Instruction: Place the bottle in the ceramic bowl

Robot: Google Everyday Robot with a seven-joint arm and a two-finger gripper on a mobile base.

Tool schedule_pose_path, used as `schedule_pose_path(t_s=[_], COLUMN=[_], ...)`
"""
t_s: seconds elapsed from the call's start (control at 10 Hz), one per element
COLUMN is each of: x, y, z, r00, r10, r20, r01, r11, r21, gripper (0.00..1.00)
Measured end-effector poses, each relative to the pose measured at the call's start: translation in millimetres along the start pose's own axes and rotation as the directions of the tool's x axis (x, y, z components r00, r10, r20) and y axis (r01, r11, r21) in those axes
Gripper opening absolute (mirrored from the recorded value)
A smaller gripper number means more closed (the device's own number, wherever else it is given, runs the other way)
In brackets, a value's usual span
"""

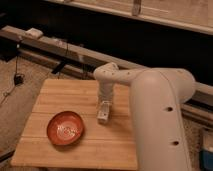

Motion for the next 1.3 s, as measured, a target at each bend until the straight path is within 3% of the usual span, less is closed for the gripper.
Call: schedule_pose_path(t_s=[0.6,0.7,1.0,1.3], x=[3.7,6.1,28.4,62.6], y=[-1.0,0.1,16.8,68.0], z=[-6.7,-15.0,-65.0,-92.9], r00=[1.0,1.0,0.999,0.989], r10=[-0.006,-0.002,-0.032,-0.143], r20=[-0.007,-0.004,0.019,0.033], r01=[0.006,0.002,0.032,0.143], r11=[1.0,1.0,0.999,0.99], r21=[0.006,0.01,0.007,-0.001], gripper=[0.02,0.0,0.0,0.0])
